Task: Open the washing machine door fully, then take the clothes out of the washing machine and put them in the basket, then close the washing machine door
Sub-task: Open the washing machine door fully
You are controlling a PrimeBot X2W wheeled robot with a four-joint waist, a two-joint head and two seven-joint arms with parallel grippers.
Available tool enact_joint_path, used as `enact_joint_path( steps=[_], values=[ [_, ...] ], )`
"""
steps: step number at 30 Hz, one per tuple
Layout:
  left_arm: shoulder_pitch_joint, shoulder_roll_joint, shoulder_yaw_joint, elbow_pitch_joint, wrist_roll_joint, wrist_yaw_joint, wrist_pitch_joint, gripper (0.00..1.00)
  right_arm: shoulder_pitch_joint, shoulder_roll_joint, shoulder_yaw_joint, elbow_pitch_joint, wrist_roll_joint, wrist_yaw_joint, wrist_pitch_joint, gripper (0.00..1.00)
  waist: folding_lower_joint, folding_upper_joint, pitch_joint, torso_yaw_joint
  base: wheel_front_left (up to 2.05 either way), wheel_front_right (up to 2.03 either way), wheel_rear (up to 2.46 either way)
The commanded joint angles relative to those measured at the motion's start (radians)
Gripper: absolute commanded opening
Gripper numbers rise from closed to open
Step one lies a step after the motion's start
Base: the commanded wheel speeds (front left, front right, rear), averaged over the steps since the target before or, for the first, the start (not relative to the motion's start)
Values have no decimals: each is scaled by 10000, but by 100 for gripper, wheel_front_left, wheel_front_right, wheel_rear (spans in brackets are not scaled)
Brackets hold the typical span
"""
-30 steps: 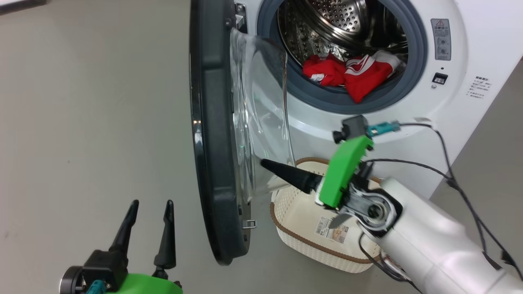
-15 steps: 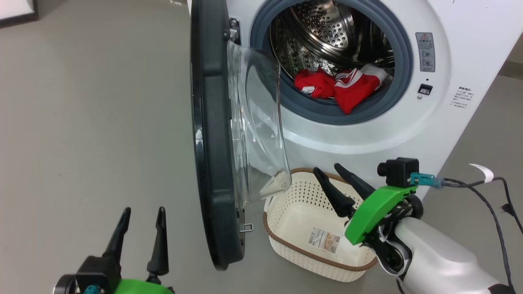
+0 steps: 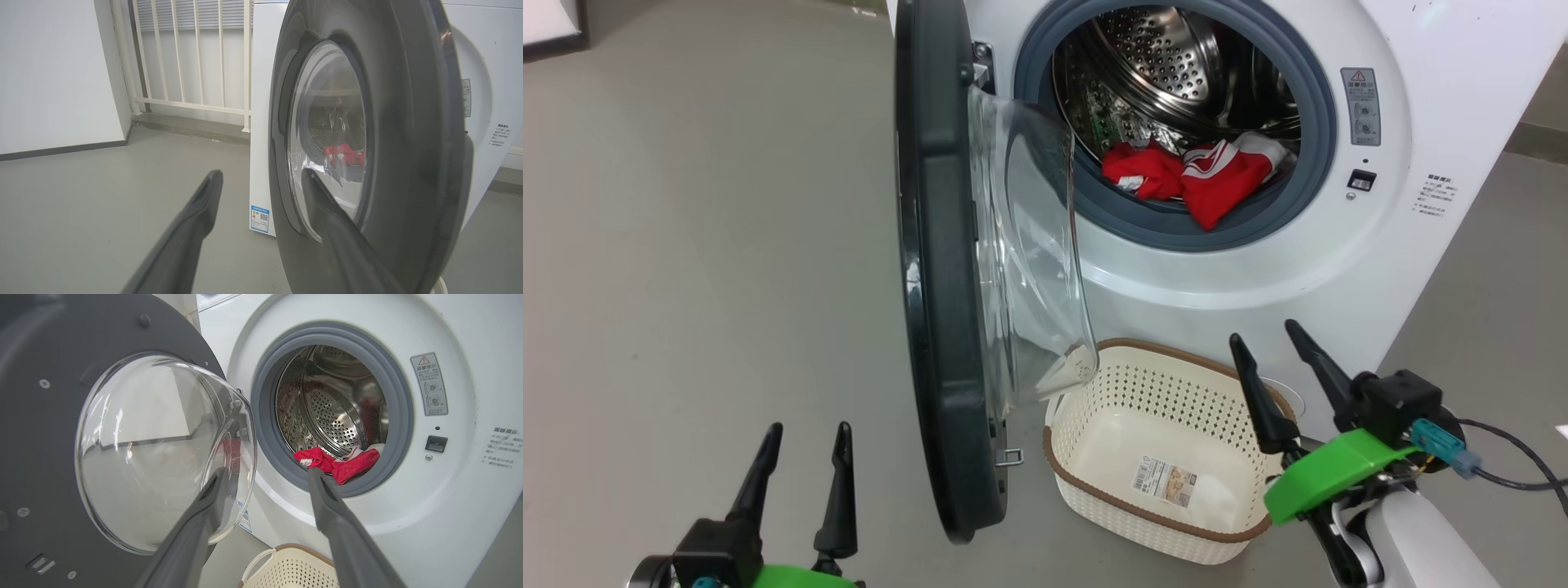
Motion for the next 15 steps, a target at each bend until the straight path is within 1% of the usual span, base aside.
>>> enact_joint_path(
  steps=[1, 3, 6, 15],
  values=[
    [-248, 114, 328, -273, 83, -63, -49, 100, -33, 59, -3, -516, -310, 50, -65, 100, 0, -1, 13, 14, 0, 0, 0],
    [-248, 114, 340, -282, 68, -67, -49, 100, 375, 94, -269, -1054, -733, 50, -65, 100, 0, -1, 19, 28, 0, 0, 0],
    [-226, 114, 381, -299, 69, -79, -49, 100, 926, 103, -437, -1598, -613, 50, -65, 100, 0, -1, 13, 31, 0, 0, 0],
    [-92, 114, 462, -355, 195, -142, -49, 100, 1923, 107, -526, -1897, -646, 50, -66, 100, 0, -1, -40, -13, 0, 0, 0]
  ],
)
